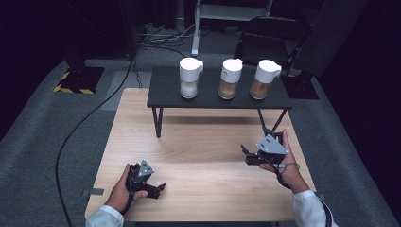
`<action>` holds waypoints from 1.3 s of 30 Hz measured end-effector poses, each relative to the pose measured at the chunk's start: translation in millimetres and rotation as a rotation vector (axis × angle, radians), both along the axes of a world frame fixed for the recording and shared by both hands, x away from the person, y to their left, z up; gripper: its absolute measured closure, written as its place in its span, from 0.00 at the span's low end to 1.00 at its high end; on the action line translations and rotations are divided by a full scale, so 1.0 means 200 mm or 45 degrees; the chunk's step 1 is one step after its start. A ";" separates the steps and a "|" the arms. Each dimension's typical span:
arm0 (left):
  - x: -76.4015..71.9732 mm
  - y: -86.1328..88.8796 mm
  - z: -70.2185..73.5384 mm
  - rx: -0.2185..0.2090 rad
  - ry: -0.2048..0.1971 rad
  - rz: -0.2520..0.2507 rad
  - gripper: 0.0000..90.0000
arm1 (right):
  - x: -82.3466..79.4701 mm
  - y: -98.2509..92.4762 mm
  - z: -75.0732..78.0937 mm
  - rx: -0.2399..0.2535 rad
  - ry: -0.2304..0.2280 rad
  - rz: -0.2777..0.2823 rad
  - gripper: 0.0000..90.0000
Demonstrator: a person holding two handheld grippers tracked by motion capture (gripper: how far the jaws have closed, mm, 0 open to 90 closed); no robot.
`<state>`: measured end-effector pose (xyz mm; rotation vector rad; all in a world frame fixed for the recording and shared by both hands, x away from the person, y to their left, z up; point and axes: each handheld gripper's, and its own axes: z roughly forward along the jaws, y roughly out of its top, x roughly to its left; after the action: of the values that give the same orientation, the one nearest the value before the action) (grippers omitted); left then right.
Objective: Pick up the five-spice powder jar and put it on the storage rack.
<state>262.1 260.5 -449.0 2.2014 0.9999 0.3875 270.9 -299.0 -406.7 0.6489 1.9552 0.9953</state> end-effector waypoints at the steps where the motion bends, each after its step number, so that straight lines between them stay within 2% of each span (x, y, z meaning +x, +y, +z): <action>1: 0.00 0.00 0.00 -0.001 0.001 0.000 0.00 | 0.00 0.00 -0.01 -0.004 0.008 0.002 0.01; 5: 0.00 0.00 0.00 0.001 -0.001 -0.001 0.00 | 0.00 0.00 -0.03 -0.041 0.033 0.019 0.01; 11: 0.00 0.00 0.00 -0.001 0.001 0.000 0.00 | 0.00 0.00 -0.08 -0.057 0.089 0.029 0.01; 14: 0.00 0.00 0.00 -0.002 0.001 0.001 0.00 | 0.01 0.00 -0.09 -0.093 0.116 0.042 0.01; 19: 0.00 0.00 0.00 -0.003 0.000 0.001 0.00 | 0.01 0.00 -0.13 -0.111 0.157 0.050 0.01; 39: 0.00 0.00 0.00 -0.002 0.001 0.000 0.00 | -0.01 -0.07 -0.25 -0.121 0.348 0.010 0.03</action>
<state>262.1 260.6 -449.1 2.2002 1.0004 0.3860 269.4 -312.6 -456.0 0.7555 2.2297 0.8474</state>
